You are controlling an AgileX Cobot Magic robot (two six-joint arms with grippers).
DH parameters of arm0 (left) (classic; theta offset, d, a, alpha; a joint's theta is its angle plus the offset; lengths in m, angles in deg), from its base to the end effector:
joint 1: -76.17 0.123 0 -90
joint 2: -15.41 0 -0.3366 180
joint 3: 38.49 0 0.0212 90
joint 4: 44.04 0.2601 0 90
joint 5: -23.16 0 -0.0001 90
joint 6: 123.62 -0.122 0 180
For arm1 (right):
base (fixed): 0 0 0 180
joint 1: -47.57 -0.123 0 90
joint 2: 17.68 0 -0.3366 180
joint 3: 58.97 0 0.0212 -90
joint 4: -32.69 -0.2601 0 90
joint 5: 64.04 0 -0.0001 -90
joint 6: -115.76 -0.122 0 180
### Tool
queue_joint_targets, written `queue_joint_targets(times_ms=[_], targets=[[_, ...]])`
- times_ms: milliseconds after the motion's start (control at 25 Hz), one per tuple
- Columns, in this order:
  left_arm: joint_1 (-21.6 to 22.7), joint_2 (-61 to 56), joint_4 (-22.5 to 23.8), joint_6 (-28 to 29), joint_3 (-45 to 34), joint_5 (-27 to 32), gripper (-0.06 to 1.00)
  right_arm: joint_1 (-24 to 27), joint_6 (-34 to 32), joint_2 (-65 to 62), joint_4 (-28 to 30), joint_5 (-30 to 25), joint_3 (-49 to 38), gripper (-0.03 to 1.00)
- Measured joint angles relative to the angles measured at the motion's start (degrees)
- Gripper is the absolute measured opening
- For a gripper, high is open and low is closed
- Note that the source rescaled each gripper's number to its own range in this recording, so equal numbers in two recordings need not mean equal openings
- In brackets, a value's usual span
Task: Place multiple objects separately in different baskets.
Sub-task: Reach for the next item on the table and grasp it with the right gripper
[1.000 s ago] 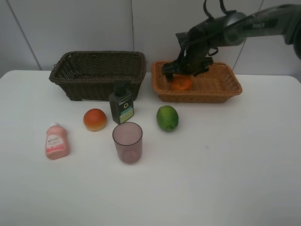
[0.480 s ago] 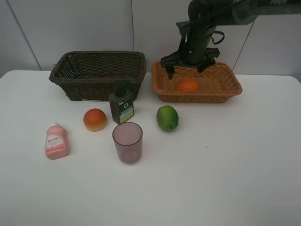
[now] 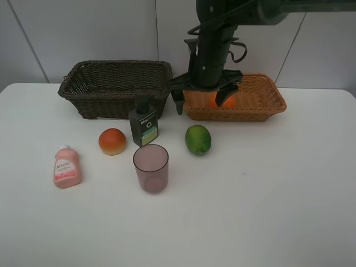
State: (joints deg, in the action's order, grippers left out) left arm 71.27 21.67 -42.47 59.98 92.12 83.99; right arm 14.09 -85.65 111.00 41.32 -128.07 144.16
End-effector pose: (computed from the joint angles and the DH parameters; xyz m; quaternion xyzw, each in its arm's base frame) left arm -0.0223 0.0048 0.2695 0.0090 0.8501 -0.0254 0.5259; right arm 0.4169 0.2560 0.2177 -0.1309 0.9847 -0.0207 0.1128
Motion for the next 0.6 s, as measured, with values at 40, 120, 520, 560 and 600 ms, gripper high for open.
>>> queue_joint_targets(times_ms=[40,120,520,560,600], targets=[[0.0,0.0,0.0,0.0,0.0,0.0,1.00,-0.6,0.0,-0.2,-0.5,-0.7,0.0,1.00],[0.0,0.0,0.0,0.0,0.0,0.0,1.00,-1.7,-0.4,-0.6,-0.7,-1.6,0.0,1.00],[0.0,0.0,0.0,0.0,0.0,0.0,1.00,-3.8,-5.5,-4.0,-0.6,0.2,-4.1,1.00],[0.0,0.0,0.0,0.0,0.0,0.0,1.00,-3.8,-6.0,-4.3,-0.6,0.8,-5.1,1.00],[0.0,0.0,0.0,0.0,0.0,0.0,1.00,-3.8,-6.5,-4.4,-0.7,1.4,-6.1,1.00]])
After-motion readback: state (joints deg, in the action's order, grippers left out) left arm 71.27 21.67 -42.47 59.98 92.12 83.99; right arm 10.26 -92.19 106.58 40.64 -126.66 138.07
